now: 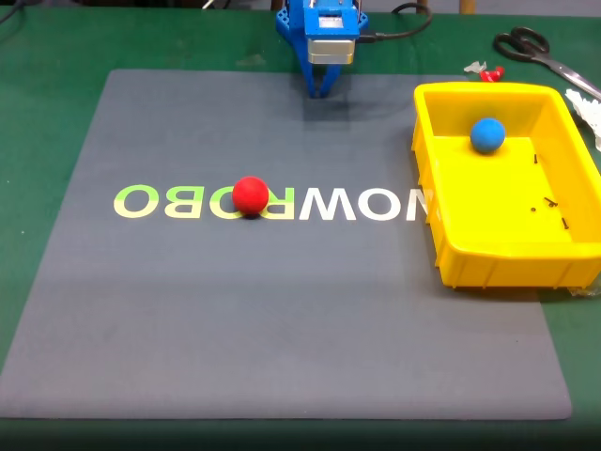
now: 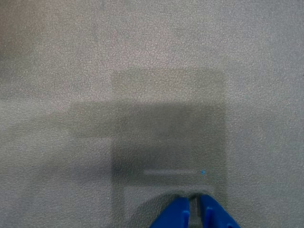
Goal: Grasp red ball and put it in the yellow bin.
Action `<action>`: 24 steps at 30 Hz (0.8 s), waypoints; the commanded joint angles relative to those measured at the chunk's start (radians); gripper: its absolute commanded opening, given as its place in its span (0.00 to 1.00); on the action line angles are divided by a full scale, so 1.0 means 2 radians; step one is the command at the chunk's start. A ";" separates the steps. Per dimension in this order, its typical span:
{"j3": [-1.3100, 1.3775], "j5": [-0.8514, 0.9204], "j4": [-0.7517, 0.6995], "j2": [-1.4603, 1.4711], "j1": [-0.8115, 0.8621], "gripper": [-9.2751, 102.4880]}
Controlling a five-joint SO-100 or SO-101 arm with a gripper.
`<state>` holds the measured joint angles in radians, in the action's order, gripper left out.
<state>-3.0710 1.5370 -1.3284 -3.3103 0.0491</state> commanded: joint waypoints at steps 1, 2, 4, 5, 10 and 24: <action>-0.015 -0.001 -0.008 -0.008 0.000 0.08; -0.015 -0.001 -0.008 -0.008 0.000 0.08; -0.015 -0.001 -0.008 -0.008 0.000 0.08; -0.015 -0.001 -0.008 -0.008 0.000 0.08; -0.015 -0.001 -0.008 -0.008 0.000 0.08; -0.015 0.016 0.005 -0.007 0.013 0.27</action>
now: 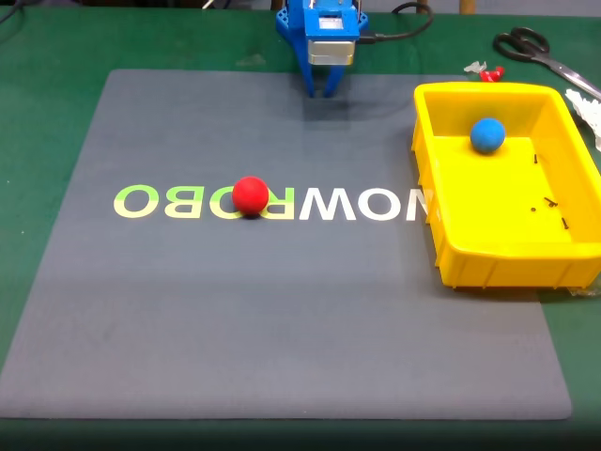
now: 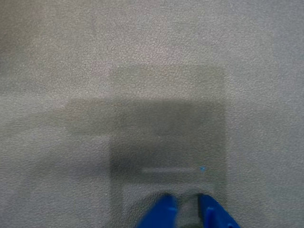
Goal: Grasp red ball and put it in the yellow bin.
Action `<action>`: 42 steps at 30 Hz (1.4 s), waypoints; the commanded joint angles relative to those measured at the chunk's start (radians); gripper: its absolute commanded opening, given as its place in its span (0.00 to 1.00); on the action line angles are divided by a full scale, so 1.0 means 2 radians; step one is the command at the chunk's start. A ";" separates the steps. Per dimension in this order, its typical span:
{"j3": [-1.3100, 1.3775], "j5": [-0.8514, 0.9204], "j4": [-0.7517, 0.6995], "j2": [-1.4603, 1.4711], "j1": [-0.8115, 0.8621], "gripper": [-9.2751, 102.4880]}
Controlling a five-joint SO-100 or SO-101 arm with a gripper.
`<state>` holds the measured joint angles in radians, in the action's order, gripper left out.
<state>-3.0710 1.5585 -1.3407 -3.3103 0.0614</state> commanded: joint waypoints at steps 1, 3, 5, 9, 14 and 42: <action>-0.012 0.007 0.018 -0.007 0.009 0.31; -0.006 0.012 0.038 -0.007 0.015 0.33; 0.008 0.018 0.061 -0.007 0.022 0.35; 0.067 0.025 0.082 -0.006 0.027 0.37; 0.145 0.035 0.110 0.051 0.035 0.37; 0.542 0.064 0.298 0.683 0.129 0.35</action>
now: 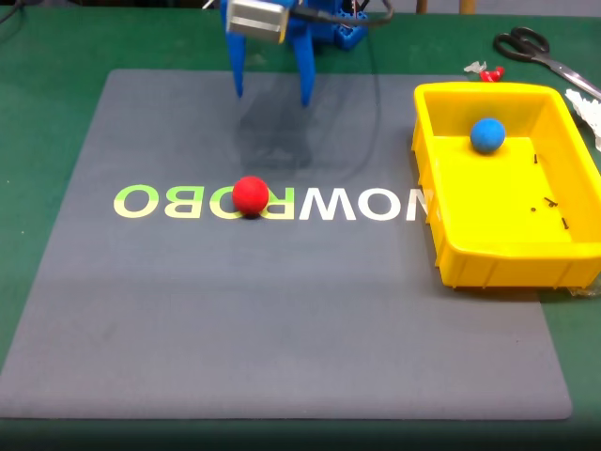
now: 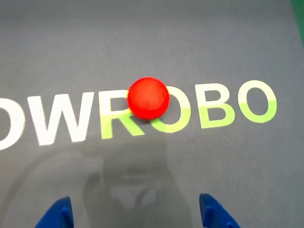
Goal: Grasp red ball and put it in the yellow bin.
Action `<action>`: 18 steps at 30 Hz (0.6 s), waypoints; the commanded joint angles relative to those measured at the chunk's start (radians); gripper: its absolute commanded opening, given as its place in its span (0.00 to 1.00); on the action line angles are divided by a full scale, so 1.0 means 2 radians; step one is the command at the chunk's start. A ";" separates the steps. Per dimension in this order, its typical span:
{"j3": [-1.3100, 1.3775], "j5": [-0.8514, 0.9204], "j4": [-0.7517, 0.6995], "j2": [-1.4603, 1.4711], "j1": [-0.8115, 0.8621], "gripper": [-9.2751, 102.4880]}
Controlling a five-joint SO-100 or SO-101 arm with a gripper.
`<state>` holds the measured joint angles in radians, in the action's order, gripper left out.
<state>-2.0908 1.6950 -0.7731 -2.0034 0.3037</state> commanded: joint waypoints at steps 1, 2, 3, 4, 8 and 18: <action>0.064 -0.005 0.015 0.045 0.008 0.35; 0.074 -0.004 0.015 0.060 0.008 0.35; 0.084 -0.004 0.017 0.074 0.008 0.35; 0.093 -0.004 0.020 0.087 0.008 0.35; 0.137 -0.005 0.025 0.143 0.008 0.35; 0.215 -0.002 0.025 0.245 0.011 0.35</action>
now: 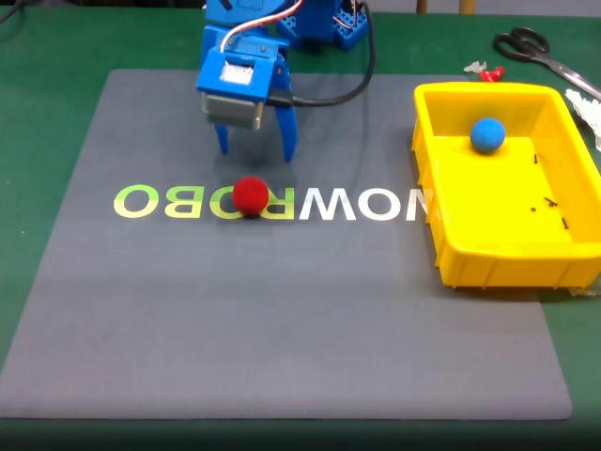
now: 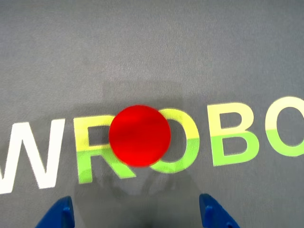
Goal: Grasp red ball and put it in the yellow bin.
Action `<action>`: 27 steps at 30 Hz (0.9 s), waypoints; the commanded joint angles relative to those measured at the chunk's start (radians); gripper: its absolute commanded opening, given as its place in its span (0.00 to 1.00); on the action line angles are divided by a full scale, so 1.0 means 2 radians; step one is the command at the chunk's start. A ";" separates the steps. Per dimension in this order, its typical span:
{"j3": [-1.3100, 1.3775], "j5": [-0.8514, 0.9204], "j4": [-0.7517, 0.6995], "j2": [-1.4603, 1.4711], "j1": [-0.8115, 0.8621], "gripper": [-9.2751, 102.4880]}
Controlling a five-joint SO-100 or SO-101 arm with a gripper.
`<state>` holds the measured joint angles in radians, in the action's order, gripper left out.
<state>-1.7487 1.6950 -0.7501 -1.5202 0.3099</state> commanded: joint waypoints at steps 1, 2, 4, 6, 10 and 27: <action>0.051 -0.002 0.013 0.013 0.008 0.35; 0.060 -0.002 0.013 0.023 0.009 0.35; 0.077 -0.002 0.013 0.041 0.010 0.35; 0.097 -0.003 0.013 0.061 0.012 0.35; 0.120 -0.003 0.013 0.089 0.012 0.35; 0.166 -0.008 0.014 0.156 -0.010 0.33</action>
<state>-1.4941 1.6950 -0.7455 -1.1996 0.3053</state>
